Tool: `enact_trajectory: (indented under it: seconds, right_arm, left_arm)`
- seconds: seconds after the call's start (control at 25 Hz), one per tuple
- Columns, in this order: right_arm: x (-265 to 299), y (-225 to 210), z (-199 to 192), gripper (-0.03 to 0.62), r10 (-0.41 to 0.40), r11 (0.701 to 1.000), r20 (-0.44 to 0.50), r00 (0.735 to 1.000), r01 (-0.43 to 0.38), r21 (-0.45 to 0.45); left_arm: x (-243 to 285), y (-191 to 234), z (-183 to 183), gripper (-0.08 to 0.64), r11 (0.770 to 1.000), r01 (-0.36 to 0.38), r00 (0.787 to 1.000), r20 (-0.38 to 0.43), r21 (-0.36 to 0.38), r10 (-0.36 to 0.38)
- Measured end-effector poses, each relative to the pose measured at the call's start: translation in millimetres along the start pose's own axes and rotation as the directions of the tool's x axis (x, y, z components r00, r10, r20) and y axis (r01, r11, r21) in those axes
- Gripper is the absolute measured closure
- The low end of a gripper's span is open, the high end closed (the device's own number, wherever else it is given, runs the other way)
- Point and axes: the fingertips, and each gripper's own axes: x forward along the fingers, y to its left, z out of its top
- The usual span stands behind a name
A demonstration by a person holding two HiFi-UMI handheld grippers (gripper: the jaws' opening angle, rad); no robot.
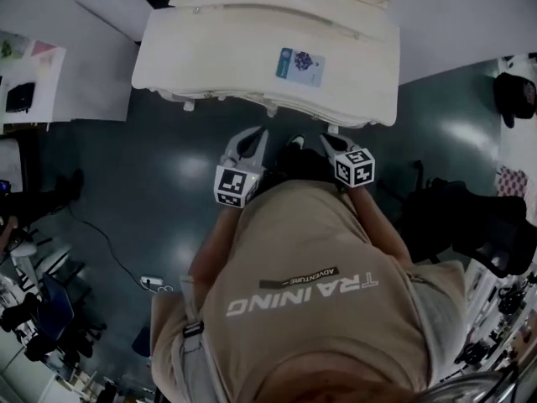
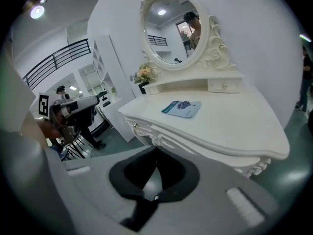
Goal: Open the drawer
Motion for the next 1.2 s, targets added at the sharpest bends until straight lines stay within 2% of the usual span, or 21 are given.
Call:
enact_trajectory:
  seconds: [0.12, 0.28, 0.32, 0.48, 0.6, 0.76, 0.88, 1.04, 1.12, 1.2]
  right_arm:
    - [10, -19, -1, 0.588, -0.031, 0.999, -0.023, 0.999, 0.030, -0.043]
    - [42, -45, -15, 0.588, -0.064, 0.987, -0.103, 0.993, 0.047, -0.153]
    - [51, -49, -20, 0.588, -0.064, 0.987, -0.123, 0.990, 0.044, -0.156]
    - [86, -68, -32, 0.576, -0.065, 0.997, -0.181, 0.981, 0.057, -0.050]
    - [103, -88, -36, 0.508, -0.087, 0.995, -0.215, 0.973, 0.096, 0.033]
    - [117, -111, -41, 0.479, -0.127, 0.979, -0.251, 0.960, 0.162, 0.124]
    - [128, -125, -52, 0.438, -0.150, 0.954, -0.296, 0.943, 0.216, 0.206]
    - [133, -130, -60, 0.420, -0.175, 0.913, -0.337, 0.925, 0.281, 0.296]
    - [141, -131, -61, 0.419, -0.197, 0.877, -0.339, 0.920, 0.320, 0.358]
    - [149, -140, -60, 0.419, -0.244, 0.822, -0.330, 0.912, 0.375, 0.429]
  left_arm:
    - [19, 9, 10, 0.552, 0.998, 0.041, 0.999, -0.013, 0.040, -0.041]
    - [39, 41, 13, 0.552, 0.995, 0.046, 0.996, -0.083, 0.091, -0.038]
    - [43, 47, 14, 0.552, 0.994, 0.048, 0.994, -0.106, 0.096, -0.038]
    - [64, 60, 16, 0.552, 0.990, 0.089, 0.979, -0.192, 0.109, -0.067]
    - [97, 65, 16, 0.552, 0.989, 0.120, 0.967, -0.238, 0.085, -0.096]
    - [144, 59, 21, 0.552, 0.979, 0.194, 0.956, -0.237, 0.059, -0.175]
    - [164, 52, 17, 0.552, 0.962, 0.267, 0.935, -0.255, 0.049, -0.247]
    - [174, 45, 23, 0.552, 0.935, 0.351, 0.906, -0.270, 0.049, -0.326]
    - [174, 56, 28, 0.552, 0.932, 0.359, 0.903, -0.269, 0.044, -0.335]
    - [176, 71, 29, 0.552, 0.935, 0.353, 0.905, -0.268, 0.045, -0.329]
